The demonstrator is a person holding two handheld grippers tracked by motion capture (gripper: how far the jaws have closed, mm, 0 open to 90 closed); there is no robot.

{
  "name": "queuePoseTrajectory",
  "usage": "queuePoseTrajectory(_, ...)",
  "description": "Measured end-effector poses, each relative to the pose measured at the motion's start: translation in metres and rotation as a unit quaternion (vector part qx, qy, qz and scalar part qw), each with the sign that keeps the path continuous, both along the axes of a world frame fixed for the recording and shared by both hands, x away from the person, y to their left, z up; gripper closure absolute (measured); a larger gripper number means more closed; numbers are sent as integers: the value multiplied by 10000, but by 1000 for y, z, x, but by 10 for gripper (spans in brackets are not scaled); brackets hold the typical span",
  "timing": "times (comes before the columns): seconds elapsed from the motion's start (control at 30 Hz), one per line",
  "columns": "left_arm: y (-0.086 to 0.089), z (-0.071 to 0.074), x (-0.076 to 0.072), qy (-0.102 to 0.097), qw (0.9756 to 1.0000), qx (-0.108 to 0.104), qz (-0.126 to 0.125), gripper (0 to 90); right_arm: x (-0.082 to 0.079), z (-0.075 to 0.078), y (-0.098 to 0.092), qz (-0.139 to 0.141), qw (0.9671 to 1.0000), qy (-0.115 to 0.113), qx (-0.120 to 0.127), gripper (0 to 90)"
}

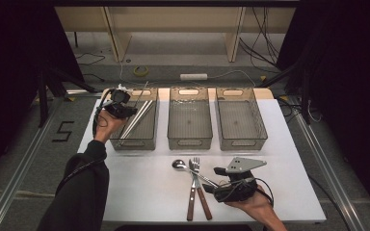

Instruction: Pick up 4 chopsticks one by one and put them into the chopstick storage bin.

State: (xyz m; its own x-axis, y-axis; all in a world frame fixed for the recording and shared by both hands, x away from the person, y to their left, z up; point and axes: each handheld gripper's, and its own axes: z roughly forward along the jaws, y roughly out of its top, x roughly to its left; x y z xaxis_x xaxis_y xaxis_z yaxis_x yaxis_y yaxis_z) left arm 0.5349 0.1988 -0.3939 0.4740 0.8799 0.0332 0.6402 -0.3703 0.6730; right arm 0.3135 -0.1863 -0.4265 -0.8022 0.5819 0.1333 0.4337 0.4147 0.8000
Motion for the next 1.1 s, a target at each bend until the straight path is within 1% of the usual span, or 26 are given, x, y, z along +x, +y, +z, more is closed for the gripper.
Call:
queuePoseTrajectory(0.27,3,-10,2,79,9999,-18,103,842,0,0,0,-5,10000,-17,1,311)
queuePoseTrajectory(0.4,4,-13,3,91,9997,-23,208,837,1,0,0,5,10000,-10,-7,311)
queuePoseTrajectory(0.47,5,-14,3,53,9996,-51,263,812,0,-1,0,11,10000,-6,-9,311)
queuePoseTrajectory(0.57,7,-14,2,43,9992,-20,390,749,1,0,0,4,10000,-6,-1,311)
queuePoseTrajectory(0.67,9,-11,-1,40,9989,-113,451,710,1,0,-1,-11,10000,-5,-2,311)
queuePoseTrajectory(0.7,9,-9,-3,38,9986,-178,500,673,1,0,-1,-17,10000,-6,9,311)
queuePoseTrajectory(0.8,10,-4,-13,79,9978,-413,511,591,2,1,-3,-69,10000,-16,15,311)
queuePoseTrajectory(0.87,9,-2,-21,96,9972,-549,501,516,3,1,-5,-124,9999,-2,-7,311)
queuePoseTrajectory(0.93,7,-3,-30,92,9976,-583,373,460,5,1,-7,-177,9998,9,-14,311)
queuePoseTrajectory(1.03,4,-7,-44,84,9985,-493,215,390,7,0,-10,-292,9995,21,-121,312)
queuePoseTrajectory(1.07,4,-8,-48,66,9985,-512,198,376,8,-1,-11,-330,9993,45,-152,315)
queuePoseTrajectory(1.1,4,-9,-53,57,9979,-606,204,364,9,-1,-13,-365,9992,71,-168,318)
